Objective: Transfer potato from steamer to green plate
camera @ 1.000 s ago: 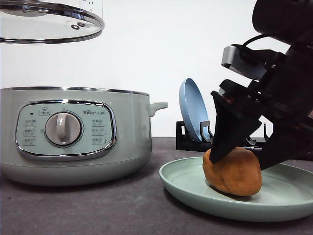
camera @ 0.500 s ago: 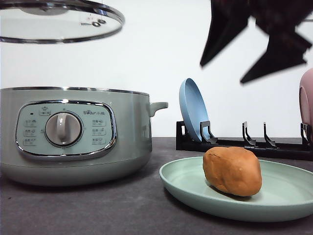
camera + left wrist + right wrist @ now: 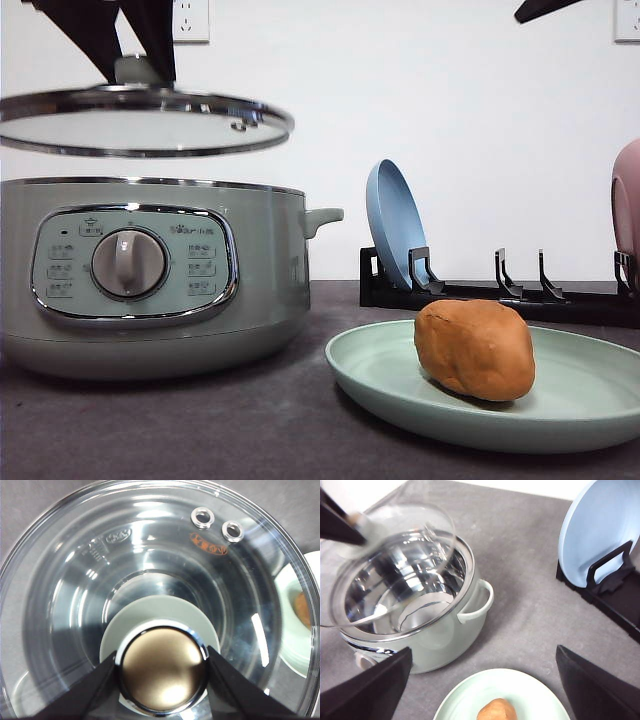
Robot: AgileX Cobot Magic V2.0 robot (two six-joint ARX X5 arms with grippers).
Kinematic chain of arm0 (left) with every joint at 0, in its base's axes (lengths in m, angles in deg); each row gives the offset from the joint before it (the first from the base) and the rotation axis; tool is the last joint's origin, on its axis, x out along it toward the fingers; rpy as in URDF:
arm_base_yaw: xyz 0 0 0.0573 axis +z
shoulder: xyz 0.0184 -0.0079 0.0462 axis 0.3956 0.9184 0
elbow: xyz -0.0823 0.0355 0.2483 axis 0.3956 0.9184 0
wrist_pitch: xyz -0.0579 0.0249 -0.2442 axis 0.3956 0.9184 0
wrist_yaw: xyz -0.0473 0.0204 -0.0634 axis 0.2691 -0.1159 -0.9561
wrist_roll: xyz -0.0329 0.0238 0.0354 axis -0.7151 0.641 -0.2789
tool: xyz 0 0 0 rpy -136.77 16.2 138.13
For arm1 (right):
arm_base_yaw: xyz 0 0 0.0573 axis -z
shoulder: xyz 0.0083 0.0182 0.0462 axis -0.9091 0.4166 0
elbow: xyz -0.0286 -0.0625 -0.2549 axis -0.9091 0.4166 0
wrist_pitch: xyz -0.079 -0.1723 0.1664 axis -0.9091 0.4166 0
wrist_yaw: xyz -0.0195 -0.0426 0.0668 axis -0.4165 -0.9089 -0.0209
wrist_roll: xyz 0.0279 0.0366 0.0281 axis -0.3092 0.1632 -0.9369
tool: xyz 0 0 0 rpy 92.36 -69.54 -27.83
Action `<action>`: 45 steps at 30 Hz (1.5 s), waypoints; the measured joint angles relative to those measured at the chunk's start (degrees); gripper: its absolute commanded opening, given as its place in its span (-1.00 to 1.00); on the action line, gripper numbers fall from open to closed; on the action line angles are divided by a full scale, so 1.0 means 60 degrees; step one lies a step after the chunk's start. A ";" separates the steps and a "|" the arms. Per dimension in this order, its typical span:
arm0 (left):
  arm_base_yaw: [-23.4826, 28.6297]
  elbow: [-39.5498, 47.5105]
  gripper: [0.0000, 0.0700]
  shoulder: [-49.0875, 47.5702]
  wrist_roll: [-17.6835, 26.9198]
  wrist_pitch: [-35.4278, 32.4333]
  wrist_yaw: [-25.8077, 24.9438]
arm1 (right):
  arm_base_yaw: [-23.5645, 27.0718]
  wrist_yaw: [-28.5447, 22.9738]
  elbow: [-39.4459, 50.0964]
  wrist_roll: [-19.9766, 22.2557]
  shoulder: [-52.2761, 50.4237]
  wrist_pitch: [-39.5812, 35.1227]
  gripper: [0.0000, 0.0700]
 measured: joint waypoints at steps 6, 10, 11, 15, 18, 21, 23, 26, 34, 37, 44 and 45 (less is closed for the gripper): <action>-0.0036 0.0000 -0.99 0.0315 0.0004 -0.0164 -0.0003 | 0.0000 -0.0158 0.0000 0.0078 -0.0136 0.0184 0.67; -0.0095 0.0000 -0.99 0.0513 0.0004 -0.0204 -0.0003 | 0.0000 -0.0156 0.0000 0.0086 -0.0136 0.0228 0.67; -0.0110 0.0000 -0.99 0.0558 0.0004 -0.0208 -0.0003 | 0.0000 -0.0158 0.0000 0.0086 -0.0136 0.0233 0.67; -0.0144 0.0000 -0.99 0.0719 0.0004 -0.0214 -0.0006 | 0.0000 -0.0158 0.0000 0.0086 -0.0136 0.0254 0.67; -0.0149 0.0000 -0.99 0.0842 0.0004 -0.0209 -0.0004 | 0.0000 -0.0158 0.0000 0.0086 -0.0136 0.0272 0.67; -0.0149 0.0000 -0.99 0.0905 0.0004 -0.0190 -0.0003 | 0.0000 -0.0158 0.0000 0.0092 -0.0136 0.0342 0.67; -0.0149 0.0000 -0.99 0.0908 0.0004 -0.0201 -0.0003 | 0.0000 -0.0158 0.0000 0.0098 -0.0136 0.0393 0.67; -0.0150 0.0000 -0.99 0.0908 0.0004 -0.0193 0.0044 | 0.0000 -0.0158 0.0000 0.0135 -0.0136 0.0403 0.67; -0.0171 0.0000 -0.99 0.0908 0.0006 -0.0128 0.0329 | 0.0000 -0.0158 0.0000 0.0158 -0.0136 0.0407 0.67; -0.0171 0.0000 -0.99 0.0908 0.0007 -0.0128 0.0329 | 0.0000 -0.0158 0.0000 0.0157 -0.0136 0.0407 0.67; -0.0171 0.0000 -0.99 0.0923 0.0007 -0.0135 0.0329 | 0.0000 -0.0157 0.0000 0.0159 -0.0136 0.0404 0.67; -0.0174 0.0000 -0.99 0.0928 0.0007 -0.0138 0.0329 | 0.0000 -0.0155 0.0000 0.0159 -0.0136 0.0406 0.67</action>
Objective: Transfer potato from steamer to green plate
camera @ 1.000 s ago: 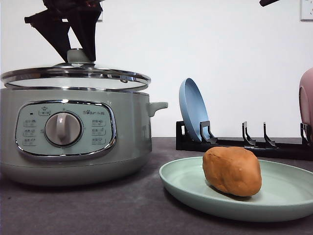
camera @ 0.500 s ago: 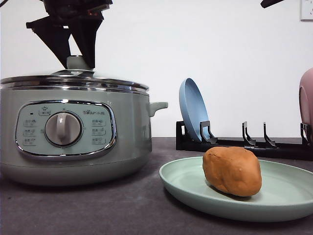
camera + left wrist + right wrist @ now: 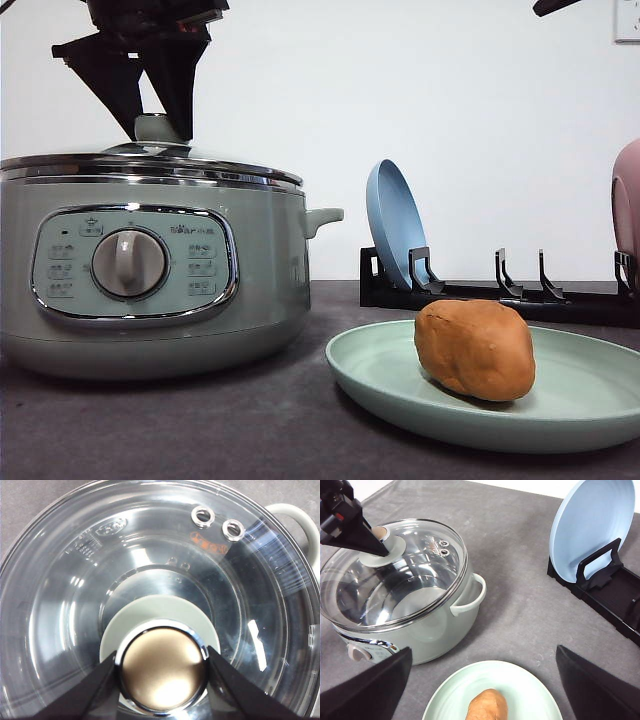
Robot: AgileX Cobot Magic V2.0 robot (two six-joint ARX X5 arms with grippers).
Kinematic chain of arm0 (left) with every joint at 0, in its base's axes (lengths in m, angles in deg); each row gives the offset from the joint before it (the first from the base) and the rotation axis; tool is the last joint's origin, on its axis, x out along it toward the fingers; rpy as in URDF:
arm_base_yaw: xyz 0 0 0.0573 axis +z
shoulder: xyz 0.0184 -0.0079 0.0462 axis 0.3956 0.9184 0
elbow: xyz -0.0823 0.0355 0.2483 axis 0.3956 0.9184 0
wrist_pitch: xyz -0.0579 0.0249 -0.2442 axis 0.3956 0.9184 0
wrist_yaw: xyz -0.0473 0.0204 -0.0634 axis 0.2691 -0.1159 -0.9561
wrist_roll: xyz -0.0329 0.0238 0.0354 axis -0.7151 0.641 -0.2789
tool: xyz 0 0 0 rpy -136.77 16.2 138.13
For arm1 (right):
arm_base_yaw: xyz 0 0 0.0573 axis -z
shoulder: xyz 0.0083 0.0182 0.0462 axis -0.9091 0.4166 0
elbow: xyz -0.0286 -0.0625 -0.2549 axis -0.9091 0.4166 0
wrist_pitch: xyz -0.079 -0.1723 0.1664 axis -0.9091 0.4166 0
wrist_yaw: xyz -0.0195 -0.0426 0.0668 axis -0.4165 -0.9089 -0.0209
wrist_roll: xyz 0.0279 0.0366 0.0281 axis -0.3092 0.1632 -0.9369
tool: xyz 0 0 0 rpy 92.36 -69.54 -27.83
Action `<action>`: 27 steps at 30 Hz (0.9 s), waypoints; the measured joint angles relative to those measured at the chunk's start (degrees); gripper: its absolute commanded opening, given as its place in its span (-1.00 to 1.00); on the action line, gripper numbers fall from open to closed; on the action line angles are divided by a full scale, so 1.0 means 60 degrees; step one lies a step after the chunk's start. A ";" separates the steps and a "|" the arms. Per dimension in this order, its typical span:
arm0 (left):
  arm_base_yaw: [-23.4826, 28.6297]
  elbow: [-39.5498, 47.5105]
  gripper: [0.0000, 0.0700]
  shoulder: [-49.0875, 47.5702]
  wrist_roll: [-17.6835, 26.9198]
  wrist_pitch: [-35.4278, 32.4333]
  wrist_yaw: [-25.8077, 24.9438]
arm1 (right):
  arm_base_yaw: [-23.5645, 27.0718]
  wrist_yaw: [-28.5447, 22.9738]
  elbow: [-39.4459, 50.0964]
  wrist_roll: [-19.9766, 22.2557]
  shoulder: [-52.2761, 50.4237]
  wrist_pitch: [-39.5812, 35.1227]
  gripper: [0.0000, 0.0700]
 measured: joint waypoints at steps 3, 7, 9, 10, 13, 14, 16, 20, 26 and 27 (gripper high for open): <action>-0.0001 0.0000 -0.99 0.0015 -0.0004 -0.0041 0.0000 | 0.0000 -0.0003 0.0000 0.0000 0.0000 0.0001 0.67; -0.0005 0.0000 -0.99 0.0023 0.0000 -0.0099 0.0000 | 0.0000 0.0001 0.0000 0.0000 0.0000 0.0000 0.67; -0.0010 0.0000 -0.99 0.0058 0.0000 -0.0092 0.0000 | 0.0000 -0.0001 0.0000 0.0000 0.0000 -0.0003 0.67; -0.0012 0.0001 -0.99 0.0084 0.0001 -0.0078 0.0001 | 0.0000 -0.0003 0.0000 0.0000 0.0000 -0.0001 0.67; -0.0034 0.0004 -0.99 0.0142 0.0007 -0.0038 0.0028 | 0.0000 0.0001 0.0000 0.0000 0.0000 0.0001 0.67; -0.0034 0.0004 -0.99 0.0144 0.0007 -0.0038 0.0033 | 0.0000 0.0001 0.0000 0.0000 0.0000 0.0001 0.67; -0.0034 0.0004 -0.99 0.0160 0.0007 -0.0038 0.0029 | 0.0000 -0.0003 0.0000 0.0000 0.0000 0.0001 0.67; -0.0034 0.0004 -0.95 0.0162 0.0007 -0.0023 0.0029 | 0.0000 0.0001 0.0000 0.0000 0.0000 0.0001 0.67; -0.0034 0.0000 0.17 0.0170 -0.0014 -0.0001 0.0029 | 0.0000 0.0030 0.0000 0.0000 0.0000 0.0001 0.67; -0.0034 0.0000 0.33 0.0182 -0.0017 -0.0004 0.0024 | 0.0000 0.0030 0.0000 0.0000 0.0000 0.0004 0.67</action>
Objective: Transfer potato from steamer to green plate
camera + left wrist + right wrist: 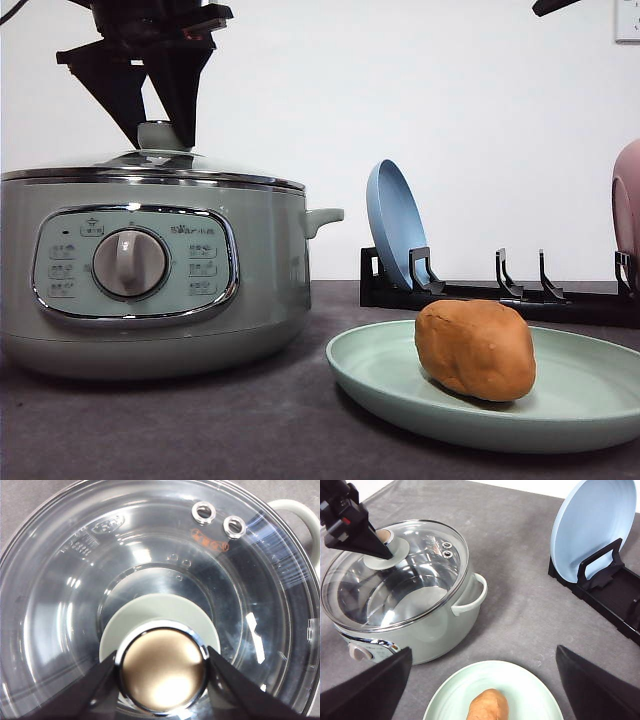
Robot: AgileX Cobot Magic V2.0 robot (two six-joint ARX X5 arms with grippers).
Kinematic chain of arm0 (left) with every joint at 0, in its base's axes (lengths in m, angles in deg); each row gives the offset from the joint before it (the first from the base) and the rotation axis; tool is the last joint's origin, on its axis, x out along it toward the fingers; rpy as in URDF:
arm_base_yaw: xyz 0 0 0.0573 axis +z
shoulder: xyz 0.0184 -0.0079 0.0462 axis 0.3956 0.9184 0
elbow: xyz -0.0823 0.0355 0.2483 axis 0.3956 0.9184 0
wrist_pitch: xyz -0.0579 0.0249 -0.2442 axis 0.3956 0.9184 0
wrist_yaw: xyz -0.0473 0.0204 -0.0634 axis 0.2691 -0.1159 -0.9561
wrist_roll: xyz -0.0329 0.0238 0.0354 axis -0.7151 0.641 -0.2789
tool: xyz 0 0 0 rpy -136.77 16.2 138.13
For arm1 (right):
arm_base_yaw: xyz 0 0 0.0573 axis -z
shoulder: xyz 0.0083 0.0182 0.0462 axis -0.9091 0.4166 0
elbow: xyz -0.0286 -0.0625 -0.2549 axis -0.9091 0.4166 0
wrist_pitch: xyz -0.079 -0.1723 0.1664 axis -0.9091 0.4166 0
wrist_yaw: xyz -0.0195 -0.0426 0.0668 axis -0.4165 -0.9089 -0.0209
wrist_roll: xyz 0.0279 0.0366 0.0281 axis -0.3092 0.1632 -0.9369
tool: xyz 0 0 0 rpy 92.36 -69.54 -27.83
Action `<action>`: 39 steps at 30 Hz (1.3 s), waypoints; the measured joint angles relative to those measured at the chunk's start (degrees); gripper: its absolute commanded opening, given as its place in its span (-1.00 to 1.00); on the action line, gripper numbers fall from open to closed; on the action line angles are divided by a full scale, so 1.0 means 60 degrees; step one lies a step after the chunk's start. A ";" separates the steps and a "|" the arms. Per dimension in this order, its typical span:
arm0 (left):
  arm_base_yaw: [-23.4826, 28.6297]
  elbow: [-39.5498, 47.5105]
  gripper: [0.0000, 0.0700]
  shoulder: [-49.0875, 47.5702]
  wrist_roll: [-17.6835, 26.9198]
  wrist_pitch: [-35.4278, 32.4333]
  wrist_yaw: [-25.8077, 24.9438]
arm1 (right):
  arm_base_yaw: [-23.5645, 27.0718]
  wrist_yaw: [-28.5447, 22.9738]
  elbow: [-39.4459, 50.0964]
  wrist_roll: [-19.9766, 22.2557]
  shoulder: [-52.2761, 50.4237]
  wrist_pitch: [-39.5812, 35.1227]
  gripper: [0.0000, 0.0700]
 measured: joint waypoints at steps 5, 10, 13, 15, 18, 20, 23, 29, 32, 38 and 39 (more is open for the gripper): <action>0.0004 0.0000 0.50 0.0010 0.0017 -0.0153 0.0001 | 0.0000 0.0000 0.0000 0.0000 0.0000 0.0084 0.67; 0.0007 -0.0065 0.50 -0.0169 0.0017 -0.0114 0.0001 | 0.0000 0.0004 0.0000 0.0000 0.0000 0.0113 0.67; -0.0001 -0.0299 0.49 -0.0542 0.0017 -0.0076 -0.0007 | 0.0000 0.0007 0.0000 0.0000 0.0000 0.0256 0.67; -0.0036 -0.0443 0.47 -0.0870 0.0017 -0.0052 -0.0022 | 0.0000 0.0042 0.0000 0.0000 0.0000 0.0391 0.67; -0.0136 -0.0488 0.46 -0.1477 0.0018 0.0092 -0.0381 | 0.0000 0.0169 0.0000 0.0000 0.0000 0.0622 0.67; -0.0216 -0.0488 0.46 -0.1835 0.0017 0.0211 -0.0789 | 0.0000 0.0299 0.0000 0.0000 0.0000 0.0808 0.67; -0.0316 -0.0492 0.46 -0.2323 0.0017 0.0451 -0.1441 | 0.0000 0.0604 0.0000 0.0004 0.0000 0.1112 0.67; -0.0523 -0.0492 0.45 -0.3146 0.0021 0.1073 -0.2580 | 0.0000 0.1405 0.0000 0.0004 0.0000 0.1937 0.67; -0.0606 -0.0495 0.45 -0.3477 0.0017 0.1375 -0.2992 | 0.0000 0.1705 0.0000 0.0000 0.0000 0.2295 0.67; -0.0717 -0.0499 0.45 -0.3764 0.0017 0.1877 -0.3193 | 0.0000 0.1810 0.0000 0.0004 0.0000 0.2805 0.67; -0.0729 -0.0499 0.45 -0.3785 0.0019 0.1940 -0.3203 | 0.0000 0.1820 0.0000 0.0001 0.0000 0.2904 0.67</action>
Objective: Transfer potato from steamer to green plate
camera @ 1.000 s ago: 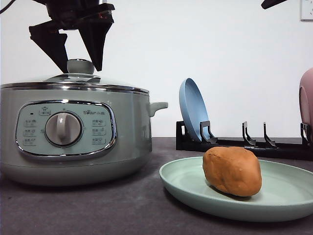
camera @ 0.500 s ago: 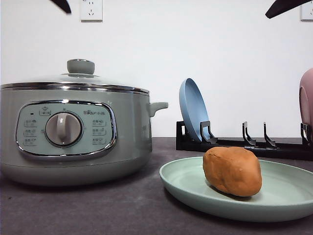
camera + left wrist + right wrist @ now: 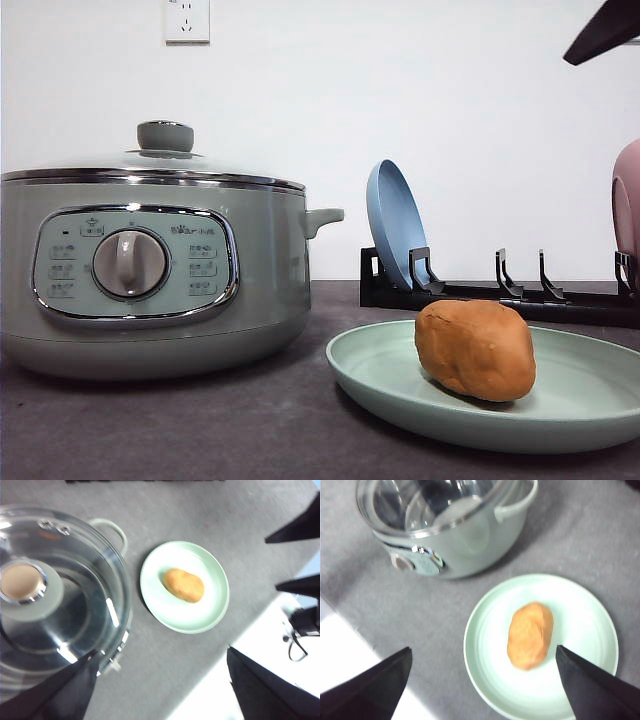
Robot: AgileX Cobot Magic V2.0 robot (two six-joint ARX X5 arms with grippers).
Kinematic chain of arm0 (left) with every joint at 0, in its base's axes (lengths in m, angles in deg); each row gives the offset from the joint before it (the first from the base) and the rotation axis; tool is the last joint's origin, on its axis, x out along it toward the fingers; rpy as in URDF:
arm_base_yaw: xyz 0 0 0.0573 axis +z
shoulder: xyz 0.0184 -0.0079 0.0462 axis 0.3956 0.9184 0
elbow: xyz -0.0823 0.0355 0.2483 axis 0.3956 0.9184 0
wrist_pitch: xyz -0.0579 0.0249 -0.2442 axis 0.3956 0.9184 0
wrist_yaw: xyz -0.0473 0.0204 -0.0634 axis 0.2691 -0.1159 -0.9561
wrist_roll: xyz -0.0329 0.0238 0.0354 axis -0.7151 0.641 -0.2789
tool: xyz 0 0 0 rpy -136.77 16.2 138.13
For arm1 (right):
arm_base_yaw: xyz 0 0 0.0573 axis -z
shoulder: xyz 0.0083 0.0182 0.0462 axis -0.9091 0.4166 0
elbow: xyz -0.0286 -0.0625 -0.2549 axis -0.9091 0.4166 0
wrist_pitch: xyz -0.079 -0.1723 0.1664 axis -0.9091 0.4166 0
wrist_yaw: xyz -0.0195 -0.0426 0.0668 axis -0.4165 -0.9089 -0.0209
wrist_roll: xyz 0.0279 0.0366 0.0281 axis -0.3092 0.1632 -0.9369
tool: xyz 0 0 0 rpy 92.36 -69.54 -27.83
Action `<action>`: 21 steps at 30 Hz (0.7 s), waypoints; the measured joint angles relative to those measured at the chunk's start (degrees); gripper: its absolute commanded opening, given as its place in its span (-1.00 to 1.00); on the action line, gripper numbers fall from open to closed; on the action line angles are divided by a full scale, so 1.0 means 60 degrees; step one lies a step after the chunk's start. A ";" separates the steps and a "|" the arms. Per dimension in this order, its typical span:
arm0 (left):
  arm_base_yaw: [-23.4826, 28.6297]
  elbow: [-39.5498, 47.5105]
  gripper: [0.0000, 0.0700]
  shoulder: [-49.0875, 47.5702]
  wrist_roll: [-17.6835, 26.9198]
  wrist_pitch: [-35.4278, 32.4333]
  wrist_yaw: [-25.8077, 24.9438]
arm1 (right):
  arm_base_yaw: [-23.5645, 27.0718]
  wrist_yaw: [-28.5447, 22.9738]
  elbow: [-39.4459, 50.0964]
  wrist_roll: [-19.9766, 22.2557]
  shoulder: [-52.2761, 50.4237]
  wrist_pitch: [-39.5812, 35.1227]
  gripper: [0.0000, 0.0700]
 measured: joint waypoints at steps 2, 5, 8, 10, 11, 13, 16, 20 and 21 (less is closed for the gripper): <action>-0.0007 -0.0004 0.45 -0.0019 0.0001 0.0051 -0.0005 | 0.0000 0.0005 0.0000 0.0002 0.0000 0.0180 0.67; -0.0007 -0.0004 0.43 -0.0023 -0.0002 0.0066 -0.0005 | 0.0000 0.0009 0.0000 0.0002 0.0000 0.0352 0.67; -0.0007 -0.0004 0.19 -0.0023 0.0001 0.0066 -0.0005 | 0.0000 0.0009 0.0000 -0.0001 0.0000 0.0423 0.64; -0.0007 -0.0004 -0.27 -0.0023 0.0001 0.0066 -0.0005 | 0.0000 0.0009 0.0000 -0.0001 0.0000 0.0423 0.16; -0.0007 -0.0004 -0.50 -0.0023 0.0001 0.0066 -0.0005 | 0.0000 0.0009 0.0000 -0.0001 0.0000 0.0423 -0.15; -0.0007 -0.0004 -0.93 -0.0023 0.0001 0.0066 -0.0005 | 0.0000 0.0009 0.0000 0.0010 0.0000 0.0423 -0.89; -0.0007 -0.0004 -1.00 -0.0023 -0.0001 0.0066 -0.0005 | 0.0000 0.0006 0.0000 0.0135 0.0000 0.0423 -0.99; -0.0007 -0.0004 -1.00 -0.0023 0.0001 0.0066 -0.0005 | 0.0000 -0.0032 0.0000 0.0177 0.0000 0.0388 -0.99; -0.0007 -0.0004 -1.00 -0.0023 0.0001 0.0066 -0.0005 | 0.0000 -0.0047 0.0000 0.0177 0.0000 0.0386 -0.99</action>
